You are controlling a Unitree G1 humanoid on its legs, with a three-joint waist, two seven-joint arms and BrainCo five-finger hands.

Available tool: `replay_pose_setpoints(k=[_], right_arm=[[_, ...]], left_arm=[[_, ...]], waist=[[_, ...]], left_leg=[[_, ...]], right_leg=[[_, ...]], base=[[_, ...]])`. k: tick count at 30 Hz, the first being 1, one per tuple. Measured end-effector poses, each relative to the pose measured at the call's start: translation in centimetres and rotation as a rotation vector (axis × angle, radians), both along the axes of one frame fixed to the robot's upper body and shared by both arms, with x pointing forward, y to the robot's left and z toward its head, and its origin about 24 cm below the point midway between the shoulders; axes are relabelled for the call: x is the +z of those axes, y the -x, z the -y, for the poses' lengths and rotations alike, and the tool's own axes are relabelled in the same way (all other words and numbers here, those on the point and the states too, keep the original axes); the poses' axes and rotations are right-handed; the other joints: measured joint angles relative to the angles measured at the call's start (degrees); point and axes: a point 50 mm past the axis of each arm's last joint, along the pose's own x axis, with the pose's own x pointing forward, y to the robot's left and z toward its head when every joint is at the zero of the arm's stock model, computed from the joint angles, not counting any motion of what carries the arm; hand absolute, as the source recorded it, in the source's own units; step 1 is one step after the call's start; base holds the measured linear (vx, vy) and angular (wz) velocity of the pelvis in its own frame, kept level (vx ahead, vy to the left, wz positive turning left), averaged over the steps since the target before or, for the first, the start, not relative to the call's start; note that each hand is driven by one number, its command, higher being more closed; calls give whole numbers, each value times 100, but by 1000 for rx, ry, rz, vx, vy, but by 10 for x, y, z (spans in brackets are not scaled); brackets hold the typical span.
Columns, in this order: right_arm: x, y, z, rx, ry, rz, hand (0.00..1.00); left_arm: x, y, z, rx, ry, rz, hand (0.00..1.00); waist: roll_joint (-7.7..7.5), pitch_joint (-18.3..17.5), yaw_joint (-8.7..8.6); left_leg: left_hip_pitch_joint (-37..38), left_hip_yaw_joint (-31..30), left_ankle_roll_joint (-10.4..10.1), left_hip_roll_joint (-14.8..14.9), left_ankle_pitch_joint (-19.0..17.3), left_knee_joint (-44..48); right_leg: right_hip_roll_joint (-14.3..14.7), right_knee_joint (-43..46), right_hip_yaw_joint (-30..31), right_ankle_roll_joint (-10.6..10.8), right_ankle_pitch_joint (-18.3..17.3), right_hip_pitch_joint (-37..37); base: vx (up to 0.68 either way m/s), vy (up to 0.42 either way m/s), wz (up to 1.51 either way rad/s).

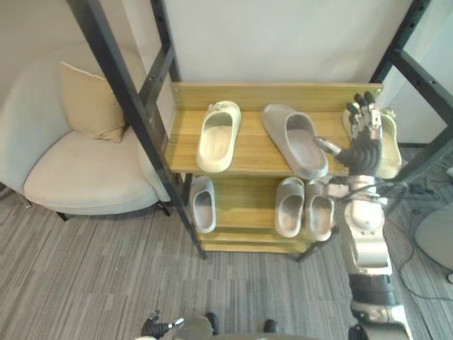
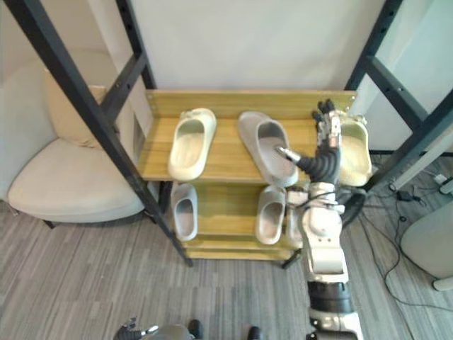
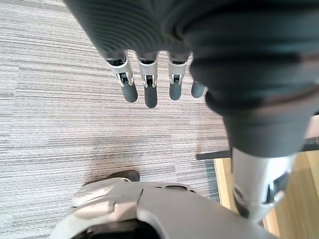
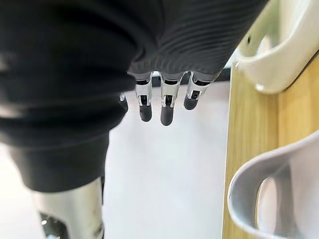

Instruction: Organize the slippers on the shoe rack

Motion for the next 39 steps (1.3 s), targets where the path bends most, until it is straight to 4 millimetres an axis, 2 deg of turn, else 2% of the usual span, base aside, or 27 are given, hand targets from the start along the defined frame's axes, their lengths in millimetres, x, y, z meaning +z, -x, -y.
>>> replay_pose_setpoints(k=[8, 16, 24, 34, 39], right_arm=[[2, -29, 10, -24, 81, -86, 0], [20, -49, 17, -50, 156, -104, 0], [27, -58, 24, -91, 155, -114, 0], [33, -57, 33, -141, 143, -95, 0], [37, -54, 44, -188, 108, -76, 0]], left_arm=[[-1, 3, -2, 10, 2, 0, 0], [0, 4, -4, 19, 0, 0, 0], [-1, 7, -3, 36, 9, -5, 0], [-1, 7, -3, 42, 8, -5, 0], [-1, 8, -3, 42, 8, -7, 0]], waist=[[-51, 22, 52], [-93, 91, 67], [-50, 167, 72], [-46, 290, 54], [-46, 291, 50]], left_leg=[[17, -117, 74, -134, 245, -381], [12, -197, 133, -221, 499, -749], [27, -209, 141, -275, 644, -966], [144, -223, 141, -305, 807, -1258], [189, -252, 138, -307, 813, -1299]], right_leg=[[-83, 99, -154, 21, 14, -149], [-122, 98, -268, 45, 93, -293], [-127, 87, -288, 35, 100, -388], [-120, -5, -313, 33, 100, -380], [-118, -27, -341, 33, 100, -334]], base=[[-7, 12, 9], [-30, 9, 5], [-7, 0, 1], [-2, 0, 0], [-1, -3, 2]])
